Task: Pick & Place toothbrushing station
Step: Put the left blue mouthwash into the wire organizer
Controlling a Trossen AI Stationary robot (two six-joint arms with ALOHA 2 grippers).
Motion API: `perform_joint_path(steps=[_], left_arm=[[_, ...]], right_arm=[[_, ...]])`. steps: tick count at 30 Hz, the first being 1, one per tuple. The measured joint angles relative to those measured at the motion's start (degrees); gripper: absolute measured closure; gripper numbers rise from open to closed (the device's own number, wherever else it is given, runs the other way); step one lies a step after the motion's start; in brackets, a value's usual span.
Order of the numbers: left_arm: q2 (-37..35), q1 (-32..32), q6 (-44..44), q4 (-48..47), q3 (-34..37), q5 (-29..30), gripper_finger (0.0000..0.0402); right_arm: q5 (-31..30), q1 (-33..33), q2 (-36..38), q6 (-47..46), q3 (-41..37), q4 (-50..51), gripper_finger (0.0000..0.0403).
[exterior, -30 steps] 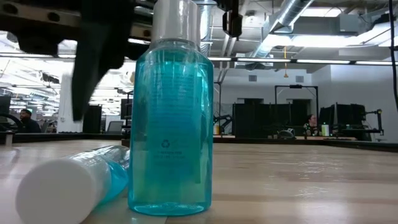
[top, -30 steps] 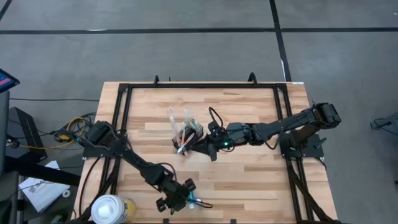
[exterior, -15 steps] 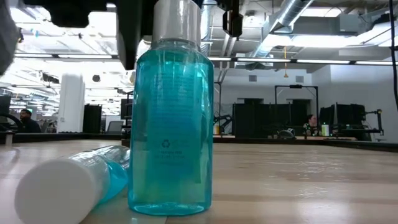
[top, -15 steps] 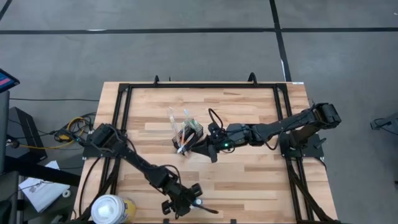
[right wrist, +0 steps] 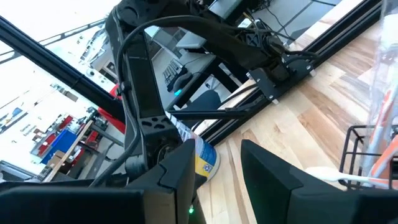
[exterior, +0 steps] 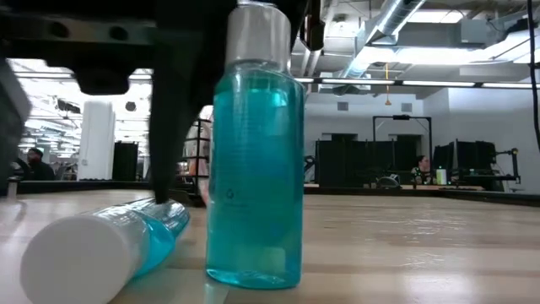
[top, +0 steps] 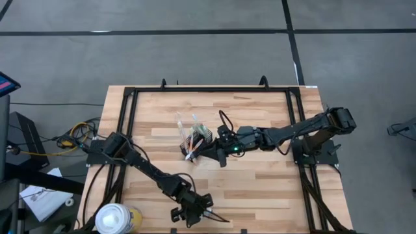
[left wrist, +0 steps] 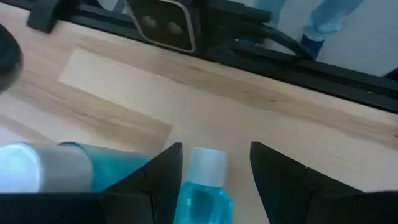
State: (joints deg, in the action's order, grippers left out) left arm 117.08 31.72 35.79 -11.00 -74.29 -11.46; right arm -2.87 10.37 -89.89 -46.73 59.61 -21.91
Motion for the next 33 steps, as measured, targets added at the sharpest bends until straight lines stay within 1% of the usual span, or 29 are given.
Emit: perform_joint_path(steps=[4,8,11,15,17,19,20,28,33], left_arm=[[0.37,-0.22,0.23,0.38,-0.07,0.01,0.0224],[2.11,-0.54,1.31,0.51,-0.08,0.04,0.0239],[3.0,-0.44,1.28,0.51,-0.13,-1.03,0.0249],[3.5,-0.44,-0.39,0.79,-0.28,-1.23,0.0255],[3.44,-0.69,-2.33,0.81,-0.28,-0.89,0.0269],[2.89,-0.67,-5.13,0.66,-0.25,1.63,0.0305],[2.47,-0.75,-6.48,0.35,-0.22,2.44,0.0315],[-1.95,-1.43,-16.22,-0.54,0.09,3.08,0.0315],[-8.08,-2.63,-25.45,1.74,0.09,2.12,0.0315]], right_arm=[[0.0,-0.52,0.0,0.21,0.0,-0.01,0.0282],[0.0,-0.81,0.0,0.21,0.0,-0.05,0.0282],[0.01,-1.18,0.0,0.3,0.0,-1.11,0.0282],[0.02,-1.18,0.0,0.31,0.0,-1.67,0.0282],[0.02,-1.18,0.0,0.27,0.0,-1.89,0.0282],[0.02,-1.18,0.0,0.27,0.0,-1.89,0.0282],[0.02,-1.18,0.0,0.25,0.0,-1.89,0.0282],[0.28,-1.51,0.0,0.21,0.0,-1.91,0.0282],[1.49,-1.55,0.0,0.21,0.0,-2.57,0.0282]])
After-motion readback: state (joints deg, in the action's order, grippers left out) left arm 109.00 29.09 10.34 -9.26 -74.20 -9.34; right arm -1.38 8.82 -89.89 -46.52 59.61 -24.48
